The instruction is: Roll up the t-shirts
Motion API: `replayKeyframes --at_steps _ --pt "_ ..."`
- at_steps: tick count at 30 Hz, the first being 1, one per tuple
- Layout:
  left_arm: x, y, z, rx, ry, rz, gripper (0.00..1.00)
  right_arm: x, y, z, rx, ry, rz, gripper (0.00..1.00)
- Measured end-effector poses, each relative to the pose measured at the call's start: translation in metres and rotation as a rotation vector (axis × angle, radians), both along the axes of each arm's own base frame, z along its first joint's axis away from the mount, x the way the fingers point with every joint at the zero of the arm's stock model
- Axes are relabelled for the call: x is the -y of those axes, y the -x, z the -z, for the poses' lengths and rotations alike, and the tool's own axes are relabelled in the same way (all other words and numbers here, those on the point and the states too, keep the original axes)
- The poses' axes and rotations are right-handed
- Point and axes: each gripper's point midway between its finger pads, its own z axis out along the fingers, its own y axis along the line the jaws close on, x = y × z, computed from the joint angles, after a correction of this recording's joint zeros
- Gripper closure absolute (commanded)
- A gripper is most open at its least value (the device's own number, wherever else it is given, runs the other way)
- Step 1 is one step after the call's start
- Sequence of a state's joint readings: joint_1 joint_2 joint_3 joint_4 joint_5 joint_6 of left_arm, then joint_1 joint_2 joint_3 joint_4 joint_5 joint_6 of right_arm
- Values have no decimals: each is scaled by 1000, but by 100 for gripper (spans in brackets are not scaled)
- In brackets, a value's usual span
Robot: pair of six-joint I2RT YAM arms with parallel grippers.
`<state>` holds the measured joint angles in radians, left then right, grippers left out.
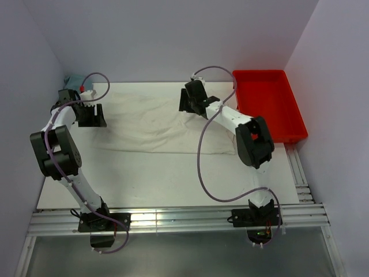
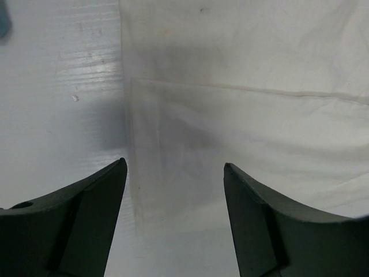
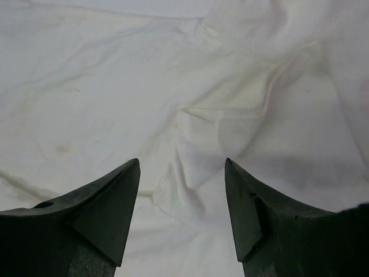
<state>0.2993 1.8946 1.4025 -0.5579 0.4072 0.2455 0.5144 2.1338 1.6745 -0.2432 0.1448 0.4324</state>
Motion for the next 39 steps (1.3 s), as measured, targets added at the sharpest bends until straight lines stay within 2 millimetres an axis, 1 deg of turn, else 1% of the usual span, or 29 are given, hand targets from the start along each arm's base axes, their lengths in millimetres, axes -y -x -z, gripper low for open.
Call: replayKeyframes --at_steps 3,5,6,8,10,11,13,15,16,18,20,23,28,33,36,39 --pt "-5 1 -16 32 -14 -12 25 15 11 -44 55 -39 66 32" --pt "-9 5 -28 50 -23 -20 25 27 22 -74 86 -71 118 32" --pt "-13 9 -35 59 -31 -23 25 35 32 -85 96 -92 142 32" --pt "-20 19 -44 63 -43 -29 24 53 56 -95 103 -128 188 32" --pt "-30 32 -48 54 -49 -24 22 77 95 -83 59 -150 231 32" --pt "-33 41 -47 37 -38 -17 21 84 108 -78 53 -168 243 31" --pt "-39 58 -41 1 -16 -6 20 103 145 -50 -7 -185 278 30" --pt "-41 77 -31 -48 20 9 18 117 176 -19 -70 -187 313 28" --pt "-42 87 -27 -69 38 16 18 122 189 -4 -101 -189 325 27" --pt "-39 101 -18 -106 78 38 18 131 210 19 -151 -182 348 25" --pt "-30 110 -12 -137 131 69 18 138 226 34 -180 -190 374 24" --pt "-19 115 -4 -165 203 100 18 147 236 46 -190 -219 410 22" --pt "-11 117 4 -175 267 116 17 163 239 59 -189 -269 483 19" --pt "-9 117 16 -189 295 100 17 174 227 59 -158 -335 535 18" --pt "-11 116 26 -202 296 67 18 176 220 59 -145 -361 549 19" --pt "-17 110 35 -202 278 15 18 175 213 58 -132 -383 549 19"
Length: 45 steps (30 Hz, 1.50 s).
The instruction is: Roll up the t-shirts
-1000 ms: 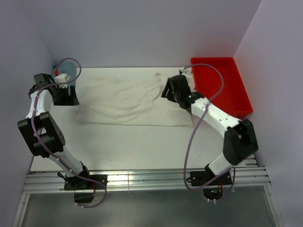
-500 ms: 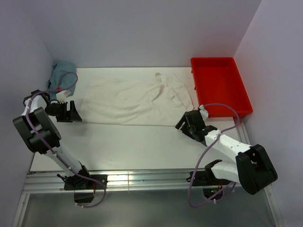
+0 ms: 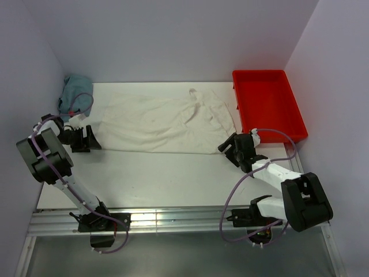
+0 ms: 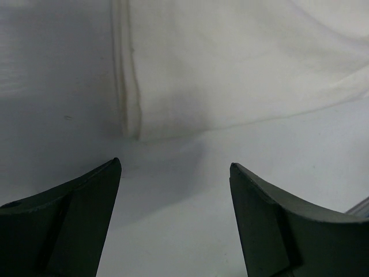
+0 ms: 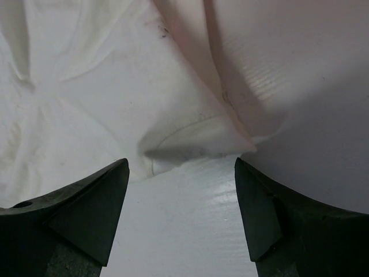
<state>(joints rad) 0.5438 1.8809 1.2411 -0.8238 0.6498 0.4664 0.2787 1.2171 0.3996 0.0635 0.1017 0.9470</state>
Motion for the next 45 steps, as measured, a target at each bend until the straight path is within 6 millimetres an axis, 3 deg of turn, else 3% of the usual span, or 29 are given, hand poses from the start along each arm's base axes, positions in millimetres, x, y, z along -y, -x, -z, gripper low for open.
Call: replayKeyframes --at_steps 6,19,30,37,40,41,43,45 --pt "-16 -19 5 27 -58 -94 20 -4 -8 -1 24 -21 -9 20" --pt "-28 -51 6 53 -65 -187 24 -7 -10 -1 29 -35 -21 21" --pt "-19 -57 9 49 -88 -165 32 -11 -19 0 30 -36 -30 25" --pt "-8 -60 13 38 -100 -136 51 -12 -22 1 23 -33 -32 31" --pt "-9 -59 15 32 -105 -136 65 -12 -21 4 14 -28 -34 41" --pt "-9 -58 16 28 -105 -137 75 -12 -21 5 11 -28 -35 48" --pt "-10 -56 17 18 -111 -140 82 -11 -19 7 1 -24 -36 56" --pt "-10 -53 19 5 -111 -141 94 -11 -17 10 -15 -17 -40 73"
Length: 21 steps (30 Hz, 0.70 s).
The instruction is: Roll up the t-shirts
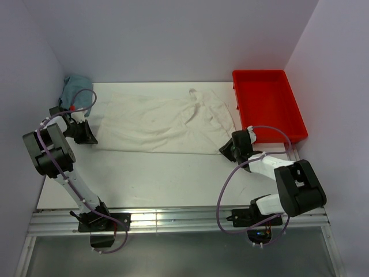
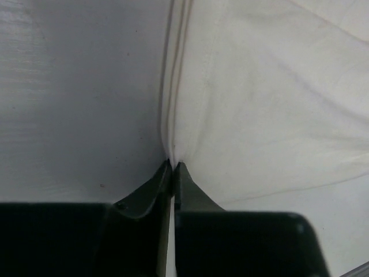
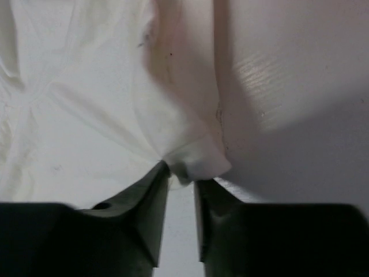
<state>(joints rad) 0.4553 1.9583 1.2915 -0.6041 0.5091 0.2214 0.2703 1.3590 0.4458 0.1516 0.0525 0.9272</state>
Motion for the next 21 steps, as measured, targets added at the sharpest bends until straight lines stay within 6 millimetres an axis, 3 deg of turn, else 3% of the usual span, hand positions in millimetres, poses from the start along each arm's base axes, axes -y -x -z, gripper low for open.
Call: replayKeyframes --at_steps 2,7,15,21 --pt "0 1 0 -6 0 0 100 0 1 1 -16 5 -3 85" --pt "-1 4 0 -14 -11 2 100 -1 1 -2 -40 18 -17 97" --pt "-8 24 -3 -63 -64 35 100 1 19 -16 -78 60 -42 98" --pt "-25 58 -3 -103 -62 36 100 -4 42 -38 -49 42 -66 98"
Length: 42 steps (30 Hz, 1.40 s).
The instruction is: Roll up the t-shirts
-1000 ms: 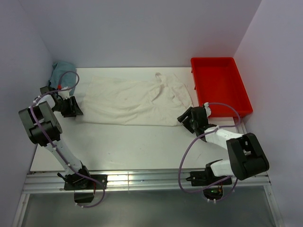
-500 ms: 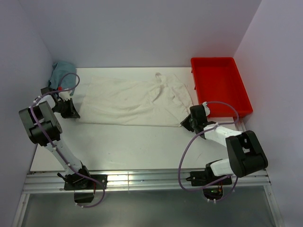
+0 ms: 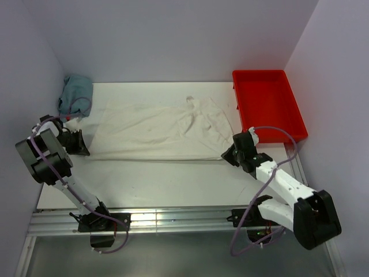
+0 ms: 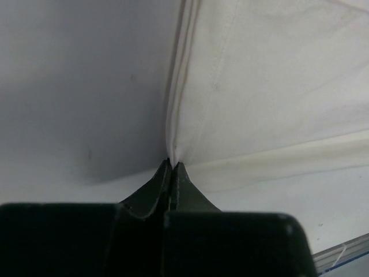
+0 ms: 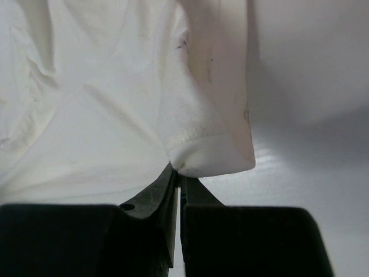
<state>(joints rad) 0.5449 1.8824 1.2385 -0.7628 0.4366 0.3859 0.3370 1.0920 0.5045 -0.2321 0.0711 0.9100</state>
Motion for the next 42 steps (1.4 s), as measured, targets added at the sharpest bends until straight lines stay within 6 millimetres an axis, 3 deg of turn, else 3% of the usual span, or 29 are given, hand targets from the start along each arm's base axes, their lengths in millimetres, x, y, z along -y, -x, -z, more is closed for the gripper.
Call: replayKeyframes --at_steps 5,15,18,19,21,22,25,28,32,37,42 --pt "-4 34 6 -43 6 19 100 -10 34 -3 -10 -28 -22 97" --pt "-7 63 7 -49 -46 89 100 -38 102 27 -149 -38 -80 97" --pt "-10 68 8 -53 -50 86 100 -40 114 33 -178 -36 -83 89" --pt "-11 69 8 -54 -50 85 100 -40 118 35 -186 -36 -79 81" --pt "-13 72 8 -57 -49 81 99 -39 121 38 -196 -35 -72 70" --pt "-13 73 8 -59 -47 79 87 -38 123 40 -202 -32 -66 57" --pt "-16 77 8 -68 -49 78 58 -33 126 42 -215 -15 -51 39" --pt "-20 81 4 -80 -47 66 42 -29 126 36 -198 -17 -35 33" --pt "-29 78 -7 -69 -52 55 35 -21 123 16 -146 -25 -10 30" --pt "-41 58 -32 -4 -69 56 34 -18 109 -21 -49 -45 19 30" --pt "-37 49 -45 40 -44 83 33 -6 96 -22 -45 41 48 34"
